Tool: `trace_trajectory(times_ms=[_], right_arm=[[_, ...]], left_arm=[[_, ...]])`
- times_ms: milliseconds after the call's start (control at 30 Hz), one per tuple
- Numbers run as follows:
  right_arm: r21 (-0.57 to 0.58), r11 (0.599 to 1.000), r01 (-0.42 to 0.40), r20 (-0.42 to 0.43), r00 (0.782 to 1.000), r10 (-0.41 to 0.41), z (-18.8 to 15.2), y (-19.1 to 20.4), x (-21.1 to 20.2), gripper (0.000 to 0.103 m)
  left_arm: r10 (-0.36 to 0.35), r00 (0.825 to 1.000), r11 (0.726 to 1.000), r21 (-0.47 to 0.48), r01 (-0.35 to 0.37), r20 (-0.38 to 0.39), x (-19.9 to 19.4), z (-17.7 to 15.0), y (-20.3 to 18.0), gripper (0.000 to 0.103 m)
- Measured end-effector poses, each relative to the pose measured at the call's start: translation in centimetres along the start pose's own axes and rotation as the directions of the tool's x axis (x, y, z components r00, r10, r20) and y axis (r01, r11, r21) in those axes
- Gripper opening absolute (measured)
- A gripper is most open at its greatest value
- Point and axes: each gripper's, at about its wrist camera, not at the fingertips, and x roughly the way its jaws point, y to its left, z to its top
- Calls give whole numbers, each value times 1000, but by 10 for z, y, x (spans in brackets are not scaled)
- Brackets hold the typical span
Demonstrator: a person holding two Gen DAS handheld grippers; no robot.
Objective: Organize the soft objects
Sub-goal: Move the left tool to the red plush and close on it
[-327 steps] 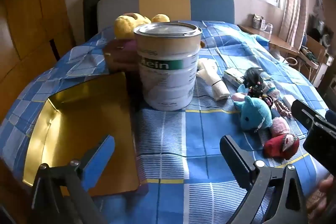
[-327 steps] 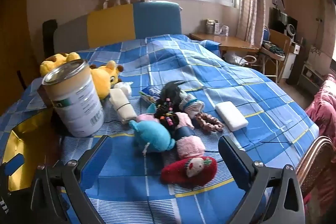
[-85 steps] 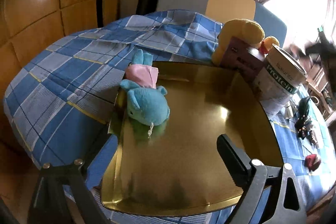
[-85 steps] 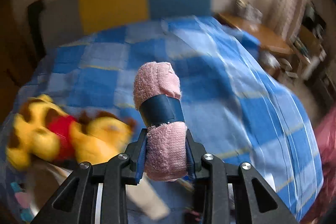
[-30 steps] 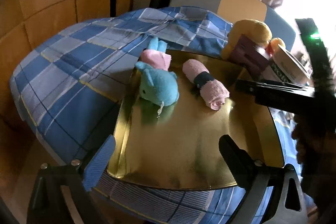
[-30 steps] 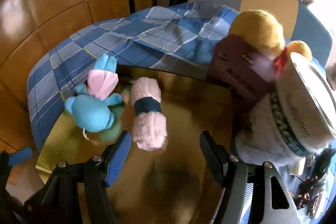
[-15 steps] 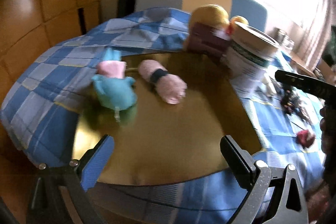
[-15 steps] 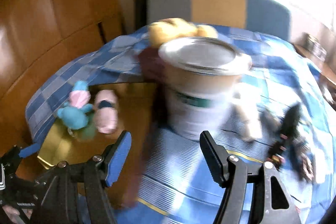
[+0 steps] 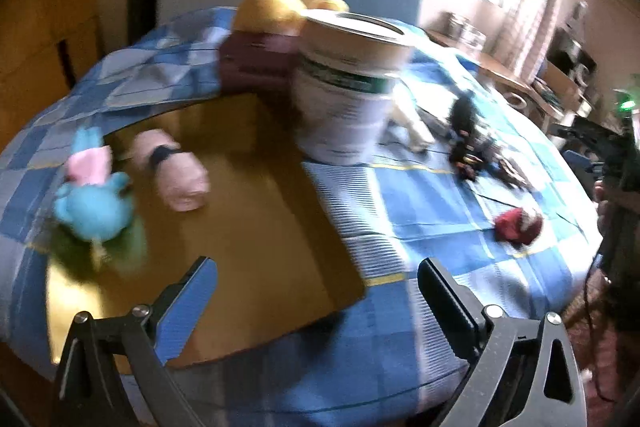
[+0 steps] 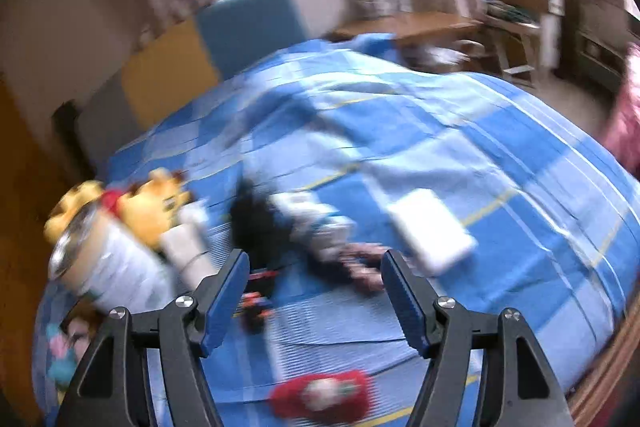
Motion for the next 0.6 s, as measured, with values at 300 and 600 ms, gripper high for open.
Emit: trace_trajectory(times_ms=[300, 600], right_arm=[[202, 979, 4, 63, 998, -17, -6, -60, -8, 70], [261, 963, -66, 59, 997, 53, -6, -67, -3, 70]], left_arm=[[-205, 979, 928, 319, 190, 13, 29, 15, -100, 99], [-315, 940, 840, 423, 340, -131, 91, 29, -192, 78]])
